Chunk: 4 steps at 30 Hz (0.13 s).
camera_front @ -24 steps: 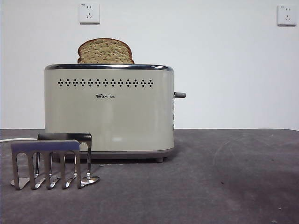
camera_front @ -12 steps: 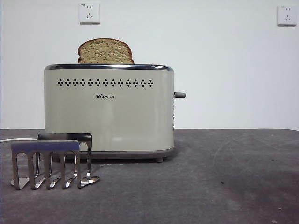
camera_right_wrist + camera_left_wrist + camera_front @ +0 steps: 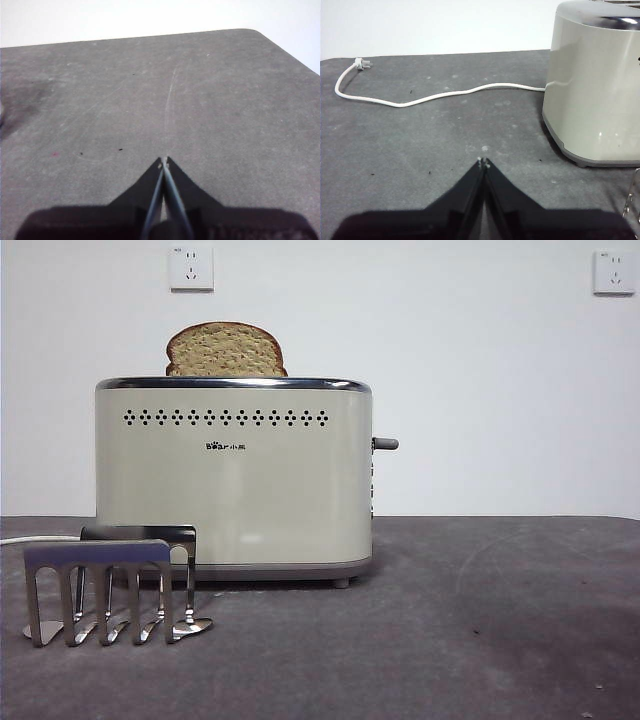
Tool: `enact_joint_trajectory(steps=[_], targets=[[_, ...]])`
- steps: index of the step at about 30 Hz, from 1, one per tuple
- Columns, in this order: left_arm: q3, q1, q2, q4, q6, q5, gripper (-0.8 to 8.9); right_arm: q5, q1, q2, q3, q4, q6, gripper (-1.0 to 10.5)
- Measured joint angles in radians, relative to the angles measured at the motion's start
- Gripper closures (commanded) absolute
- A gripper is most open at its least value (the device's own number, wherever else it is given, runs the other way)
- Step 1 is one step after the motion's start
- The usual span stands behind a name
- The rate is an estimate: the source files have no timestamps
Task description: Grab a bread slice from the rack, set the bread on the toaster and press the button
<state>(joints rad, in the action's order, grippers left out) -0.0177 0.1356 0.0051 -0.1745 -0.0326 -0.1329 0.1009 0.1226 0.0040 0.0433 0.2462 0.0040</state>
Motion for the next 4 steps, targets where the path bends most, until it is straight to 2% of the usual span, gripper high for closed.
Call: enact_joint_trajectory(steps=[4], targets=[[0.0, 0.0, 0.0, 0.0, 0.0, 0.0, 8.16, 0.0, 0.0, 0.0, 0.0, 0.0, 0.0, 9.5]])
